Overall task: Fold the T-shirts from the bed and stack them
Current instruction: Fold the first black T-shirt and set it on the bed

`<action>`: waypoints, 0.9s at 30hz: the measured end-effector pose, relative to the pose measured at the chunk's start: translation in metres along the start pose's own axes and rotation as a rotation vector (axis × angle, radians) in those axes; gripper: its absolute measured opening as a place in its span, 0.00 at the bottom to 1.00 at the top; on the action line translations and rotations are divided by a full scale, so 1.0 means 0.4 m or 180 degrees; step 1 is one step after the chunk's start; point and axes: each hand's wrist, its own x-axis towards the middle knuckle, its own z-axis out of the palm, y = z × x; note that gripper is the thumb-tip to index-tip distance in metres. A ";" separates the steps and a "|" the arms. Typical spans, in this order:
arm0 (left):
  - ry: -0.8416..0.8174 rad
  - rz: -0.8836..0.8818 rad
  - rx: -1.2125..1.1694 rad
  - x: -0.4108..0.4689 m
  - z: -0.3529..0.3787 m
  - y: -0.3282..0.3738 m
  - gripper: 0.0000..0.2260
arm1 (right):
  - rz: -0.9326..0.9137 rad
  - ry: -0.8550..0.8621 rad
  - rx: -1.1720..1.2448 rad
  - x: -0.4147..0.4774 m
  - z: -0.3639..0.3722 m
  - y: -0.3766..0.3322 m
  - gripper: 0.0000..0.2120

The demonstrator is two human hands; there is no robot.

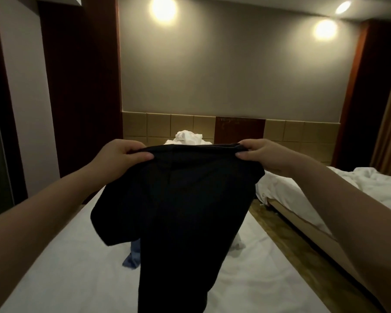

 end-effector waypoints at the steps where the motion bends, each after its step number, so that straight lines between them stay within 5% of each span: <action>1: -0.0011 -0.0022 -0.0031 -0.004 -0.002 0.001 0.08 | 0.0141 -0.0036 0.0133 0.000 0.004 0.006 0.08; 7: -0.0423 -0.0103 0.0084 -0.014 -0.002 0.015 0.06 | 0.0871 -0.0121 0.0174 0.002 0.026 0.033 0.16; 15: -0.0343 -0.0381 -0.0105 -0.034 0.004 -0.029 0.07 | -0.0210 0.0517 -0.0837 -0.008 0.063 0.033 0.11; 19: -0.0252 -0.0498 -0.0170 -0.041 -0.001 -0.045 0.06 | -0.0381 0.0480 -0.0698 -0.004 0.072 0.020 0.11; 22: -0.0256 -0.0536 -0.0164 -0.041 -0.008 -0.064 0.05 | -0.0331 0.0247 -0.0567 0.003 0.072 0.011 0.08; 27: -0.0615 -0.0832 0.0021 -0.043 -0.015 -0.111 0.10 | 0.0223 -0.0428 -0.1300 0.011 0.075 -0.011 0.21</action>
